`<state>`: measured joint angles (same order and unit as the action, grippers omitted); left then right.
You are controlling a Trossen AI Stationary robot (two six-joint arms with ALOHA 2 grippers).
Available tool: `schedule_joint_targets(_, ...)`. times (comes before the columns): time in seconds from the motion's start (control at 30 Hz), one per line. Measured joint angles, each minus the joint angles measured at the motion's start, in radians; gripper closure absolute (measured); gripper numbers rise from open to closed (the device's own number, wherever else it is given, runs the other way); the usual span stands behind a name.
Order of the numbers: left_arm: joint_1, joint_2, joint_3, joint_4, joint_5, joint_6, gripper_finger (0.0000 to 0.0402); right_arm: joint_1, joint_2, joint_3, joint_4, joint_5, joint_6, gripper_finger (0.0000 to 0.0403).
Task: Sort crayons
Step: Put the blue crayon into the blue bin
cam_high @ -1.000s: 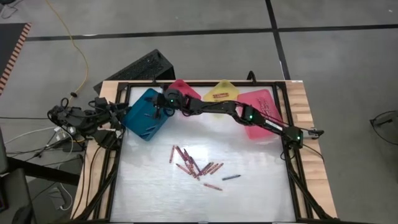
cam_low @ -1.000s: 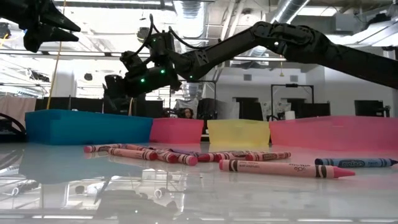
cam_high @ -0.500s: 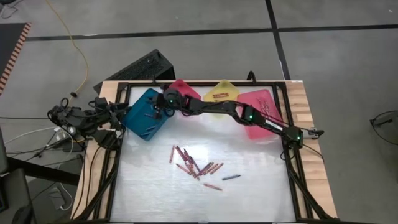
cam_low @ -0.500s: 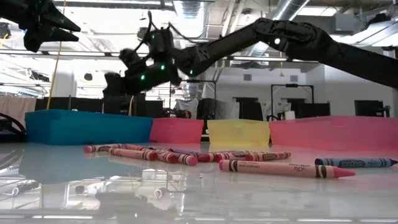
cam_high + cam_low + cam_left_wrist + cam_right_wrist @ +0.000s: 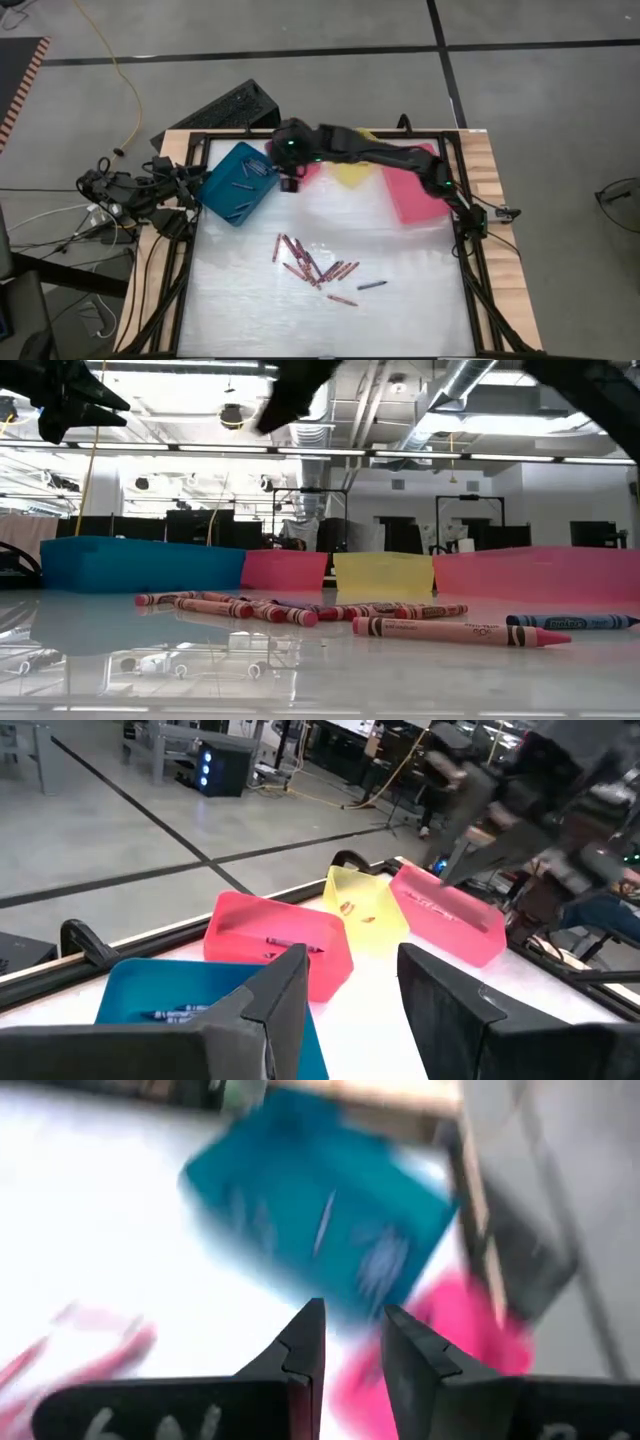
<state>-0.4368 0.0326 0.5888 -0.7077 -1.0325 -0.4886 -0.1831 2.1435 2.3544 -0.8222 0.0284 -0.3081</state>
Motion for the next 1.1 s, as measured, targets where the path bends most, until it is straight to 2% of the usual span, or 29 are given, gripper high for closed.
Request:
schedule_joint_targets(0.2,0.0,0.0,0.0,0.001,0.004,0.005,0.0256,0.039,-0.126,-0.021,-0.506,0.0,0.195,0.031)
schedule_joint_targets(0.37,0.0,0.0,0.0,0.0,0.059,-0.004,0.0256,0.134,-0.18,-0.15,-0.648,0.0,0.355,0.031)
schedule_joint_targets(0.53,0.0,0.0,0.0,-0.001,0.088,-0.005,0.0256,0.266,-0.246,-0.366,-0.576,-0.002,0.432,0.031)
schedule_joint_targets(0.77,0.0,0.0,0.0,-0.019,0.089,-0.005,0.0256,0.449,-0.303,-0.666,-0.282,-0.015,0.593,0.031)
schedule_joint_targets(0.97,0.0,0.0,0.0,-0.021,0.087,0.011,0.0256,0.572,-0.302,-0.798,-0.149,-0.054,0.72,0.031)
schedule_joint_targets(1.1,0.0,0.0,0.0,-0.021,0.085,0.021,0.0256,0.619,-0.297,-0.854,-0.07,-0.061,0.738,0.031)
